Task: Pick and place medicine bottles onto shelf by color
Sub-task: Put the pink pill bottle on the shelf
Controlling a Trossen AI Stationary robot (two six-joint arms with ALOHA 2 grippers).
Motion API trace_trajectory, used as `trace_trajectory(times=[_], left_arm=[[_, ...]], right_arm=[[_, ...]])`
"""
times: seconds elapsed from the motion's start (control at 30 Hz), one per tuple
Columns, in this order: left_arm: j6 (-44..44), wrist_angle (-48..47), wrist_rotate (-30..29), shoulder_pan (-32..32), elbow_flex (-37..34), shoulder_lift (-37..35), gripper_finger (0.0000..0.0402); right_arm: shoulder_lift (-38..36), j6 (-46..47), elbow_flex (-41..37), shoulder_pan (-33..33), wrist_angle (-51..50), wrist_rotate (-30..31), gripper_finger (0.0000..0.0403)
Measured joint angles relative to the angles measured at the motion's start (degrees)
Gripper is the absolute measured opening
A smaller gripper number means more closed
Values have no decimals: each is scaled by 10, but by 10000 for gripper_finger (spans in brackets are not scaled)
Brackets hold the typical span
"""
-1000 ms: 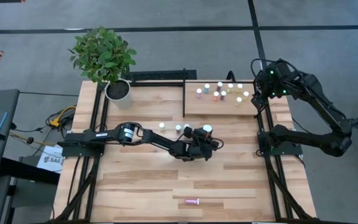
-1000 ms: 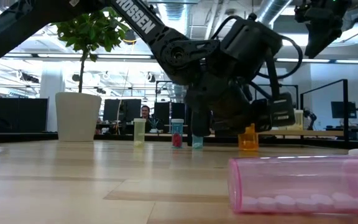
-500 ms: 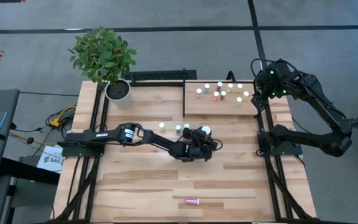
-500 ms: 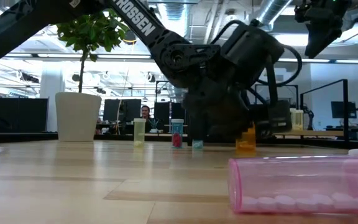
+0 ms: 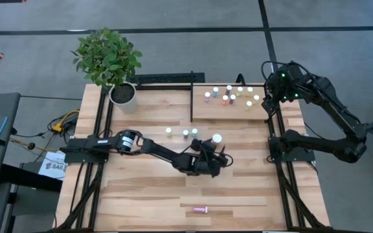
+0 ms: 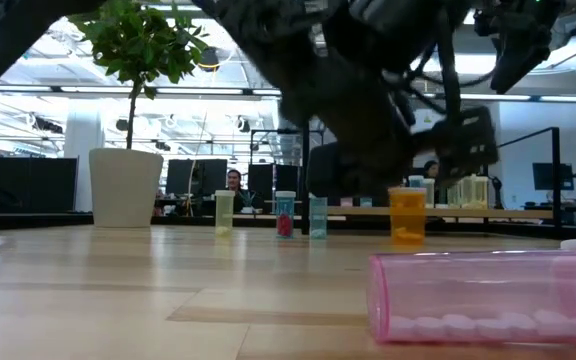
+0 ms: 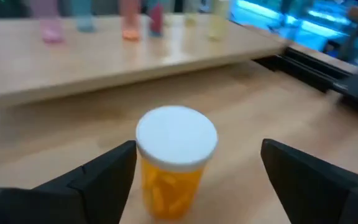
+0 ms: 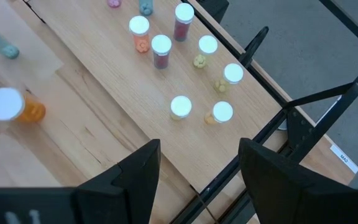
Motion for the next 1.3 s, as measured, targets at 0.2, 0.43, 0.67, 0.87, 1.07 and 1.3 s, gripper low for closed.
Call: trace_trajectory(times=[0.2,0.43,0.67,0.87,1.07,1.3], left_arm=[[-29,-107,72,-31,0,-47,332],[-43,-287,126,-77,0,-122,332],[-73,-437,288,-113,1,-182,332],[6,-390,365,-159,1,-191,332],[155,-317,378,-205,1,-187,332],[137,-299,396,-217,-1,-167,332]], right_arm=[[0,0,0,0,0,0,238],[0,0,0,0,0,0,238],[0,0,0,0,0,0,238],[0,0,0,0,0,0,238],[0,0,0,0,0,0,238],[0,0,0,0,0,0,238]])
